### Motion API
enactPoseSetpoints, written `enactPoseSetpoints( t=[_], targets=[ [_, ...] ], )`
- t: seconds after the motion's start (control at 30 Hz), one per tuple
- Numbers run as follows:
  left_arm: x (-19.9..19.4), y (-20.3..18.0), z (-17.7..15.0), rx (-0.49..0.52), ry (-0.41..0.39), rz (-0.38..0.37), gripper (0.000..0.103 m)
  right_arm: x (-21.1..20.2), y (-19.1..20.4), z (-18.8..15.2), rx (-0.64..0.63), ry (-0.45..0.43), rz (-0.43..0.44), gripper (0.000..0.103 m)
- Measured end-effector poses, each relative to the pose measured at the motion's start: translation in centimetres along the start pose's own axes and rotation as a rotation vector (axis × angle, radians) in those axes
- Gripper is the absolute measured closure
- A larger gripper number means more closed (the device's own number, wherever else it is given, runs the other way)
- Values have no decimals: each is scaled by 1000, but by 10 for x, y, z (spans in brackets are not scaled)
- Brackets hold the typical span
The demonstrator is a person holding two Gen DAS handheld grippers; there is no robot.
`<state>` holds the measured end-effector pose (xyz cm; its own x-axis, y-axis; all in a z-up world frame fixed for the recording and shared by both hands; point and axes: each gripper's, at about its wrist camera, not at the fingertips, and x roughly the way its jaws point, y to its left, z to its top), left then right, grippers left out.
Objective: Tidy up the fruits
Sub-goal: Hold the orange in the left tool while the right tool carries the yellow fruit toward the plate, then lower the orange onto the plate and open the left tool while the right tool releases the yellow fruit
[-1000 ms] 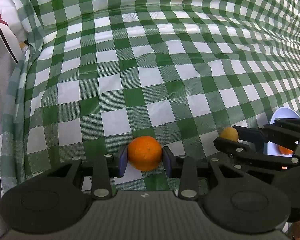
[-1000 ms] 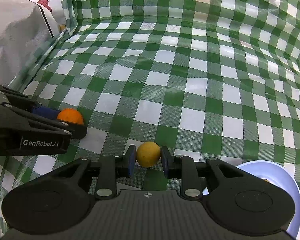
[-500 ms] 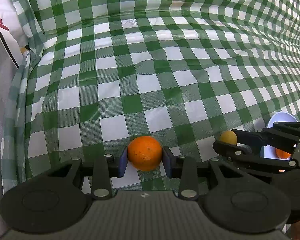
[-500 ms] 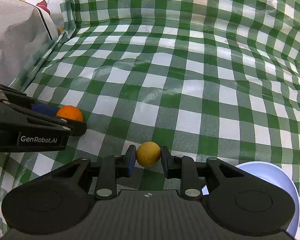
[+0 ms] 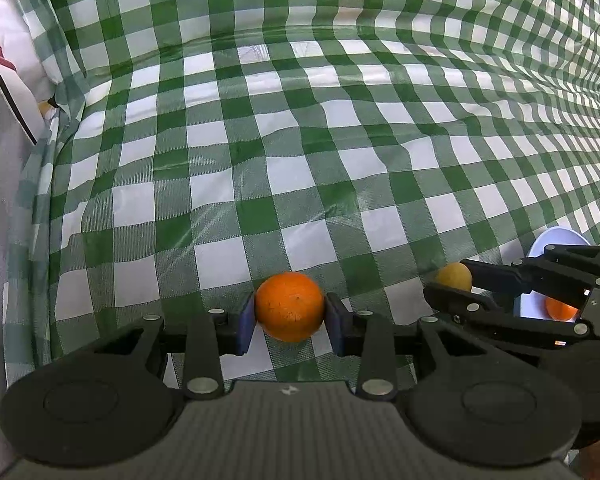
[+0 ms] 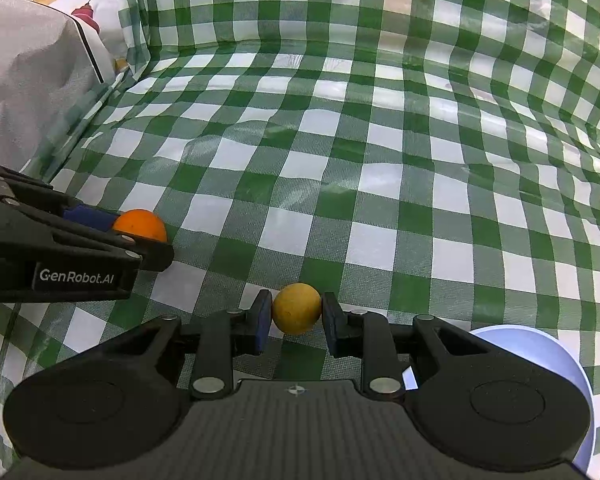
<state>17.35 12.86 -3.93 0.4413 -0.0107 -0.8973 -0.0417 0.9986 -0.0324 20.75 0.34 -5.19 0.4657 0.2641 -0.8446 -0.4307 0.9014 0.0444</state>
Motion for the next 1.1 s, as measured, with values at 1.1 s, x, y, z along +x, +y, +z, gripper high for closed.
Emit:
enactPoseSetpoints(
  t=[1.1],
  targets=[
    [-34,-69,8,144,-110,11,63,-76,-60,-12,55,-141,-33,75]
  ],
)
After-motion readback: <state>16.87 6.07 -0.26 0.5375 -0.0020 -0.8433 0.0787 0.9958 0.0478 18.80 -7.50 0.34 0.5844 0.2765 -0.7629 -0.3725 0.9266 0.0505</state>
